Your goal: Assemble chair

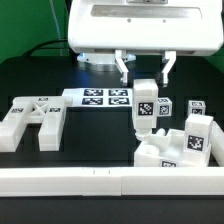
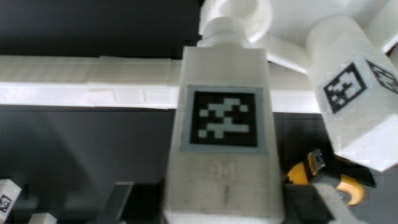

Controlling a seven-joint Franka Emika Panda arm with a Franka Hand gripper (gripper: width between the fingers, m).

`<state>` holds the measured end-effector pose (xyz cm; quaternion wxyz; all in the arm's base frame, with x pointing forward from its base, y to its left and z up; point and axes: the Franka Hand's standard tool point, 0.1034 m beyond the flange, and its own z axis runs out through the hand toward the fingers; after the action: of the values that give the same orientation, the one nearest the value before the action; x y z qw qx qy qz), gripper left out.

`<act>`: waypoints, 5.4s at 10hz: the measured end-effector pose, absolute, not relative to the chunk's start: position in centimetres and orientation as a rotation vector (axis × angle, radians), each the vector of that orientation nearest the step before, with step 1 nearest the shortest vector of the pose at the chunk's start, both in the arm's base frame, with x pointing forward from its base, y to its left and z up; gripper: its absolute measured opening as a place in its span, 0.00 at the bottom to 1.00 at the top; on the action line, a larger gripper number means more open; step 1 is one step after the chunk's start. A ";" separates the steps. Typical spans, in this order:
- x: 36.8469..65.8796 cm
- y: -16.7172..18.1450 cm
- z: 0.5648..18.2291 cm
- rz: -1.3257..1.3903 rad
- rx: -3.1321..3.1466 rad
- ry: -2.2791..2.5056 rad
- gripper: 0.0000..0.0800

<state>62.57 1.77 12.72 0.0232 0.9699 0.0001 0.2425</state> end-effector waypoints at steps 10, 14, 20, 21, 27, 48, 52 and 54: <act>62.7 2.7 11.6 0.742 2.983 0.129 0.36; 62.7 2.9 11.0 0.761 2.975 0.139 0.36; 62.2 3.1 9.5 0.740 2.976 0.151 0.36; 62.4 3.2 9.5 0.784 2.962 0.155 0.36; 62.5 3.2 9.4 0.899 2.912 0.197 0.68; 63.2 2.7 9.7 -0.001 3.078 0.250 0.81; 63.3 2.8 8.6 0.028 3.070 0.263 0.81; 63.3 2.8 8.6 0.028 3.070 0.262 0.69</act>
Offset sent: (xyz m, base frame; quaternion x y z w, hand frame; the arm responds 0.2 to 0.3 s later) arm 0.0116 0.0028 -0.0010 -0.0397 0.0207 -0.0744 0.9962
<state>63.33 2.79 8.64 0.0302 0.9959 0.0849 0.0090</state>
